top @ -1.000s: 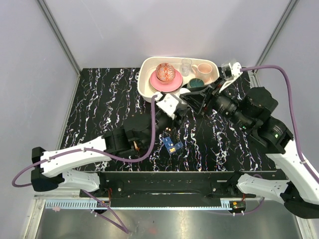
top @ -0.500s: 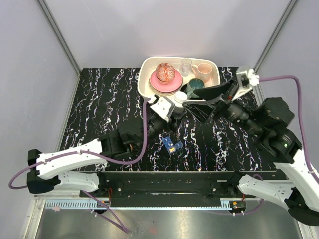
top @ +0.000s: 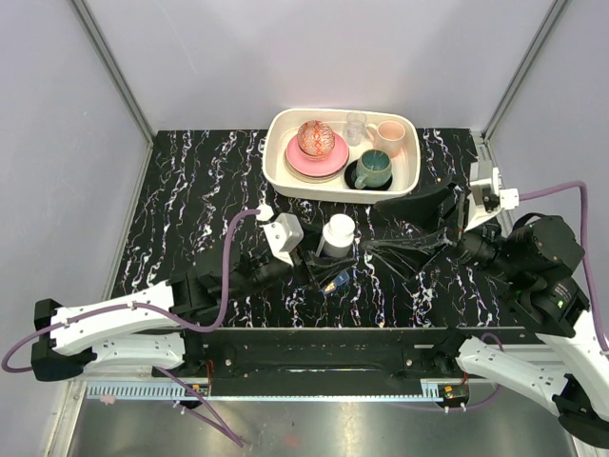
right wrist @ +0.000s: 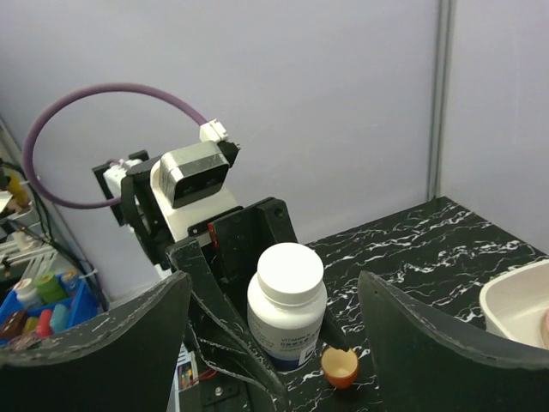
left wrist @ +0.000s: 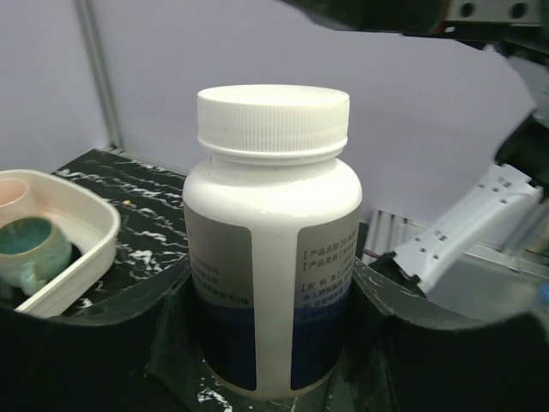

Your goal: Sort the pills into containers

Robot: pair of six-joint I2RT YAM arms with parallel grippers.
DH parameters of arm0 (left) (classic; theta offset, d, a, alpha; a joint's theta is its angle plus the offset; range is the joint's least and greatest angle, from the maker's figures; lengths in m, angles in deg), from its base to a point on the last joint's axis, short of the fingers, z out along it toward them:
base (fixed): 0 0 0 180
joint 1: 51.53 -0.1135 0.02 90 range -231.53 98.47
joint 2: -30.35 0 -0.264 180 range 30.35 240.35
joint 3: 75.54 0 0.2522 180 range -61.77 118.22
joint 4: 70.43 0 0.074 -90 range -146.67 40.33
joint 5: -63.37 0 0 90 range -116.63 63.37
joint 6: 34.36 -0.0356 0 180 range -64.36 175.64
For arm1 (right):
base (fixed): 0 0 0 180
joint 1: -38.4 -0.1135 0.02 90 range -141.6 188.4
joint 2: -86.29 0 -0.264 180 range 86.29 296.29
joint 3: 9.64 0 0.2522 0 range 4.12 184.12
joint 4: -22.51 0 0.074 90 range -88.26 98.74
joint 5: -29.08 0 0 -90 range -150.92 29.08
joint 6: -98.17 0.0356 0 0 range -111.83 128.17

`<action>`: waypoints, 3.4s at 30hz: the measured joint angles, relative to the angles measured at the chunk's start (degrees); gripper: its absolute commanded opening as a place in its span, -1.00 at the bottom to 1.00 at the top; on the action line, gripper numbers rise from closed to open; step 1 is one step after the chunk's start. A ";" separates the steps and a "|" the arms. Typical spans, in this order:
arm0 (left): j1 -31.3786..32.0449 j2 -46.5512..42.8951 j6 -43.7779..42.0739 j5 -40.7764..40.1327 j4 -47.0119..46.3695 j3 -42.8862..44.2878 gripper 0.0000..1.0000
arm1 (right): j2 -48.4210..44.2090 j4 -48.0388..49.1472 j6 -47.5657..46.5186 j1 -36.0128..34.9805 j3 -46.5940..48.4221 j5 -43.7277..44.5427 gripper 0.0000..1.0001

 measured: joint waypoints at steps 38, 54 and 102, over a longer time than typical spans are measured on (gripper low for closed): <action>0.07 3.54 1.60 18.93 -2.32 1.18 -1.00 | 2.56 -5.01 -6.51 0.07 -0.15 -16.35 -0.54; 0.26 4.44 -0.76 10.01 1.84 3.45 -1.00 | 4.42 -6.62 -4.74 0.07 1.40 -11.15 0.36; 0.44 7.65 -4.50 -11.61 7.87 4.94 -0.99 | 12.46 -22.18 0.09 0.33 5.29 3.19 0.12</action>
